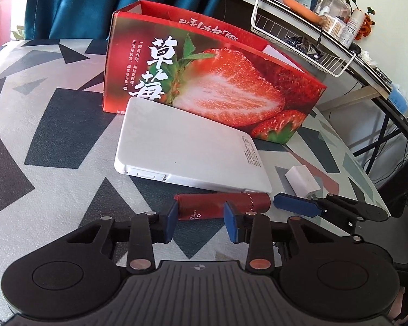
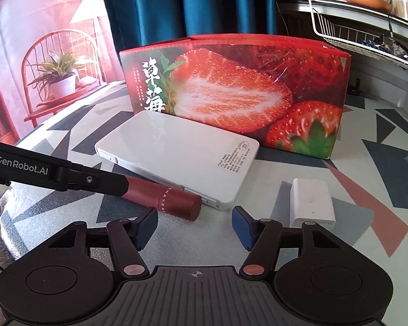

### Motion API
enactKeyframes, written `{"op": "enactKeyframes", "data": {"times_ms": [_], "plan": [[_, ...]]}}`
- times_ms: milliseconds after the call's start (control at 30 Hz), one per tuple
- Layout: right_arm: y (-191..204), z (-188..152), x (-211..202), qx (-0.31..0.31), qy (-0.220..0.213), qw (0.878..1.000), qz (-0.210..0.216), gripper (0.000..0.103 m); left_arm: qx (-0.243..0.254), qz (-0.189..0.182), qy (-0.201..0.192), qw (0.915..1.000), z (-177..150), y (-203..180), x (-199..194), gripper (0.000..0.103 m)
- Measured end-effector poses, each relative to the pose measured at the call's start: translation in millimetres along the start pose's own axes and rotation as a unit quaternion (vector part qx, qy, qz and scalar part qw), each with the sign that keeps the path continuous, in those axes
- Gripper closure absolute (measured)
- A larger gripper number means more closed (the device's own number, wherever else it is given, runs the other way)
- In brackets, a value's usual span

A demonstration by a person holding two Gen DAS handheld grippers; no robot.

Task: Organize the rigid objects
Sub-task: 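Lower the left gripper and close it around the dark red lipstick tube, then lift and carry the lipstick tube over the strawberry box with the left gripper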

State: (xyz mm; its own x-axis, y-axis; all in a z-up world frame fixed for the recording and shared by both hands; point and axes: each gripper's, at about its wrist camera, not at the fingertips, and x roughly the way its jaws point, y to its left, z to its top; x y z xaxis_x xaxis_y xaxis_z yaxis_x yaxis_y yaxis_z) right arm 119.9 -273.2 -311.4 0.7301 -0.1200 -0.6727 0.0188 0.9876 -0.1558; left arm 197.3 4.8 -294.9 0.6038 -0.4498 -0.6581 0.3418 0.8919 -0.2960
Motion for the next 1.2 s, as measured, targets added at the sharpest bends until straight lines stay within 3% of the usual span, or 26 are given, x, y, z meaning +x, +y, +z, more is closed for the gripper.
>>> {"op": "enactKeyframes", "data": {"times_ms": [200,333,1200], "plan": [[2,1,0,-0.013,-0.004,1.0,0.003,0.051,-0.004,-0.004,0.009,0.9999,-1,0,5,0.064],[6,1,1,-0.023,0.0,1.0,0.012,0.064,0.0,-0.005,0.011,0.9999,-4,-5,5,0.065],[15,0,-10,-0.05,-0.011,0.999,0.015,0.065,0.024,0.004,0.006,0.9997,-9,-8,-5,0.064]]}}
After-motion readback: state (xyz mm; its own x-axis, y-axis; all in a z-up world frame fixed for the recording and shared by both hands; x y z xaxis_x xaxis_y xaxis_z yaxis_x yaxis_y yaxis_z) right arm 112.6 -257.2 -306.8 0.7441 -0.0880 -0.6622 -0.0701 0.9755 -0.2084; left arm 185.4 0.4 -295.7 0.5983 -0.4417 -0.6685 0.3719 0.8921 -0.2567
